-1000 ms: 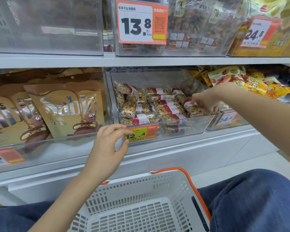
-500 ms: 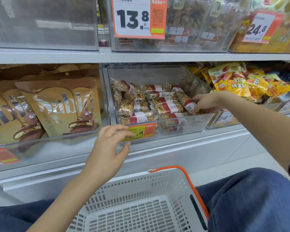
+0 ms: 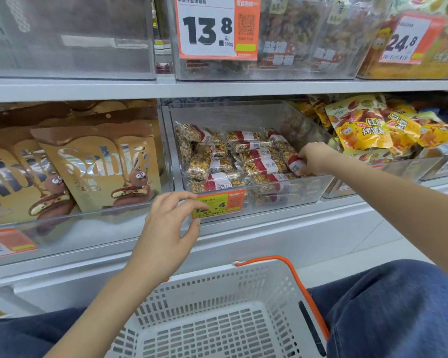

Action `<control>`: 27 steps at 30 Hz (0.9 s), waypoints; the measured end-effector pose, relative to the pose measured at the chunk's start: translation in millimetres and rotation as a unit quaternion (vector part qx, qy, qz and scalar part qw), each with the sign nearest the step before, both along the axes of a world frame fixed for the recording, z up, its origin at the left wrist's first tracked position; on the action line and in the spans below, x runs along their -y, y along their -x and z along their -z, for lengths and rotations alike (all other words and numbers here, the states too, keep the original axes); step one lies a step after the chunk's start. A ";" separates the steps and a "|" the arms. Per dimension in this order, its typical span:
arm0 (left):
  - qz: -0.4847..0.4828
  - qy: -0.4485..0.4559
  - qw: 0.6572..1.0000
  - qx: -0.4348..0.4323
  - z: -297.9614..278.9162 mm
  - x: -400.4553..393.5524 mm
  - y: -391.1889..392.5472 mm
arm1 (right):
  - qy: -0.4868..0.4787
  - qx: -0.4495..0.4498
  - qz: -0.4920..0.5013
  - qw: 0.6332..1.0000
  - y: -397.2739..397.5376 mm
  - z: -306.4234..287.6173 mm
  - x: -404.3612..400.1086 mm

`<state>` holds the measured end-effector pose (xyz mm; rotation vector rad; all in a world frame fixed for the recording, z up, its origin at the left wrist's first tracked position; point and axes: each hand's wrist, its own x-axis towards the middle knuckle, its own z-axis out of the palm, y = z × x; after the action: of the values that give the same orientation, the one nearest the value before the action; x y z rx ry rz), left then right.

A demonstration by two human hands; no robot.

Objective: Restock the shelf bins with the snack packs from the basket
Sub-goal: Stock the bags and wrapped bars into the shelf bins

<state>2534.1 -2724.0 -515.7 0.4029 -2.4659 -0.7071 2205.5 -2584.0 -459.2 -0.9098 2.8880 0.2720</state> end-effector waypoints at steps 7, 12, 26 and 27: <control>-0.007 0.019 1.000 0.001 -0.7 2.1 2.5 | 0.255 0.109 -0.230 0.933 -77.0 -14.5 62.9; -0.009 0.020 1.000 0.002 0.6 7.1 -0.5 | 0.153 0.139 -0.271 0.940 -118.9 1.7 128.2; -0.003 0.023 1.000 -0.008 1.8 7.0 -0.7 | 0.139 0.033 -0.245 0.959 -114.1 -6.2 171.7; -0.002 0.022 1.000 -0.008 2.3 6.7 -0.7 | 0.150 0.011 -0.251 0.956 -112.3 -6.8 170.9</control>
<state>2534.8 -2730.6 -518.0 0.3838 -2.4602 -0.6500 2317.8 -2754.8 -452.4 -1.6818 2.6697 -0.1506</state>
